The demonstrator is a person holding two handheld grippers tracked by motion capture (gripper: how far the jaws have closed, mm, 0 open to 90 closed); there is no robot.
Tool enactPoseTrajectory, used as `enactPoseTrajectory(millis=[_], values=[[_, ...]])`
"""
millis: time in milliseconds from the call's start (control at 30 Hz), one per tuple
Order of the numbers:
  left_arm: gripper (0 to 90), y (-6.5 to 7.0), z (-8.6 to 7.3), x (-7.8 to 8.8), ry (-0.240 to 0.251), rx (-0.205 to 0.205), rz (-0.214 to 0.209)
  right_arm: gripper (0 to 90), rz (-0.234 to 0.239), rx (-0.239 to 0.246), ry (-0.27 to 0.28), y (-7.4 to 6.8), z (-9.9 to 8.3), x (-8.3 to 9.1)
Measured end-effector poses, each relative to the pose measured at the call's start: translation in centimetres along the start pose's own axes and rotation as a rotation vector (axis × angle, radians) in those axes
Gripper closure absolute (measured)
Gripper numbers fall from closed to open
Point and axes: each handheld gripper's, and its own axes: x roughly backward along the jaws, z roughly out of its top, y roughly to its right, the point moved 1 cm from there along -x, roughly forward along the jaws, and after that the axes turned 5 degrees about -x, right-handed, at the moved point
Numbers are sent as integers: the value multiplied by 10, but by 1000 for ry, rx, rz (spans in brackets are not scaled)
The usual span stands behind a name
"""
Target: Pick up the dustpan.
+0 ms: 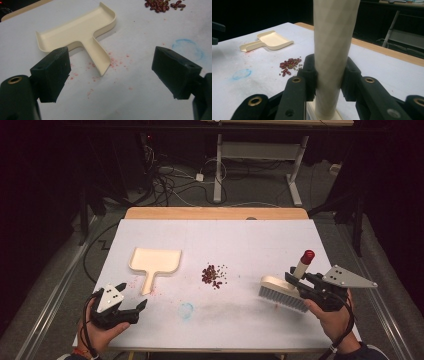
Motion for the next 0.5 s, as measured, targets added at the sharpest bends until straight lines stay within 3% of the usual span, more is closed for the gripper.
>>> enactPoseTrajectory(millis=[267, 500], values=[[159, 1, -2, 0, 1, 30, -11, 703, -10, -4, 5, 1, 0, 1], [197, -1, -3, -11, -75, 83, -31, 703, -20, -3, 5, 1, 1, 0]])
